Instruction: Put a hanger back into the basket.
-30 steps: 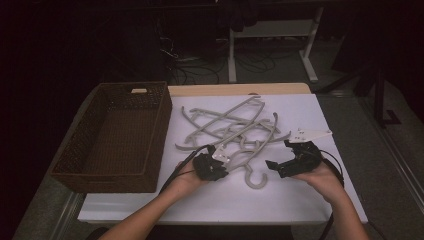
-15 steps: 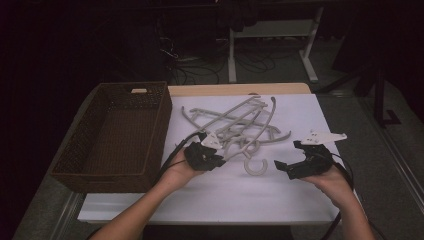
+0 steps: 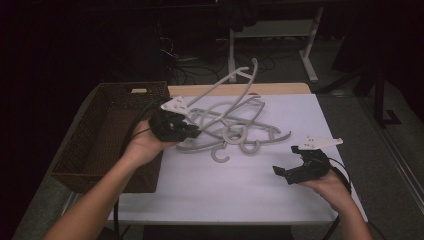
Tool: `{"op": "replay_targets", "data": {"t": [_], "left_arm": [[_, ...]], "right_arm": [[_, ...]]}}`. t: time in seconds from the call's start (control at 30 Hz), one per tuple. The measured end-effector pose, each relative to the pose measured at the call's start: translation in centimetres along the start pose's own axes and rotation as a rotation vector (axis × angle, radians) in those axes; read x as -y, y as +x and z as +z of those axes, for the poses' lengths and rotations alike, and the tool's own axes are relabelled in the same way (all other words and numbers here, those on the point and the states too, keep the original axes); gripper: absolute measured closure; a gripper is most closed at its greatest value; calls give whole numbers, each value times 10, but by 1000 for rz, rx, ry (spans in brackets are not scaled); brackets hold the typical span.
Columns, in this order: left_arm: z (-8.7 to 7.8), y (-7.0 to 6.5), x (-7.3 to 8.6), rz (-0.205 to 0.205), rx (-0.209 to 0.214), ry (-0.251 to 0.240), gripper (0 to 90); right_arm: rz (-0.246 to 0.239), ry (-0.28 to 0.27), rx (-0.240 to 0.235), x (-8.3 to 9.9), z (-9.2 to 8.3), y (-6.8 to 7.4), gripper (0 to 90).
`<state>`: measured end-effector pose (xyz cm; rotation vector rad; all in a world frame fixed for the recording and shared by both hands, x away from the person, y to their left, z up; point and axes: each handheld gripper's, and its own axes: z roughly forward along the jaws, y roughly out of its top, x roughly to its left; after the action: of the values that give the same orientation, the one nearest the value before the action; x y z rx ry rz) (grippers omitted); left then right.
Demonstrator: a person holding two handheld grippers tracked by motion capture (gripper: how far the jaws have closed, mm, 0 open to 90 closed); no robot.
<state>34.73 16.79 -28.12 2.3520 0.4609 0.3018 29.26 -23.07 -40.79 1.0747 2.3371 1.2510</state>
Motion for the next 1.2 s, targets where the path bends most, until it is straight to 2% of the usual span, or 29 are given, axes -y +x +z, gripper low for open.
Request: {"op": "replay_targets", "data": {"t": [0.03,0.07,0.1,0.23,0.4,0.53,0.73,0.8,1.2], "left_arm": [[-14,8,6,-7,-22,0,828],[-21,13,9,-16,-30,-3,828],[-21,13,9,-16,-30,-3,828],[-47,27,28,-55,-64,-11,828],[-79,44,62,-114,-112,6,827],[-96,53,90,-154,-123,11,827],[-108,68,131,-207,-140,35,827],[-112,76,147,-230,-133,35,827],[-107,90,177,-288,-99,66,825]], "right_arm": [[2,-1,0,0,0,0,0],[3,-2,1,0,0,-1,0],[6,-4,2,0,0,-1,0],[8,-2,4,0,0,-2,0],[13,-3,7,0,0,-3,0],[15,4,12,0,1,-3,0],[9,14,16,0,3,-2,0],[11,15,18,0,4,-3,0],[9,19,24,0,4,-3,0]]}}
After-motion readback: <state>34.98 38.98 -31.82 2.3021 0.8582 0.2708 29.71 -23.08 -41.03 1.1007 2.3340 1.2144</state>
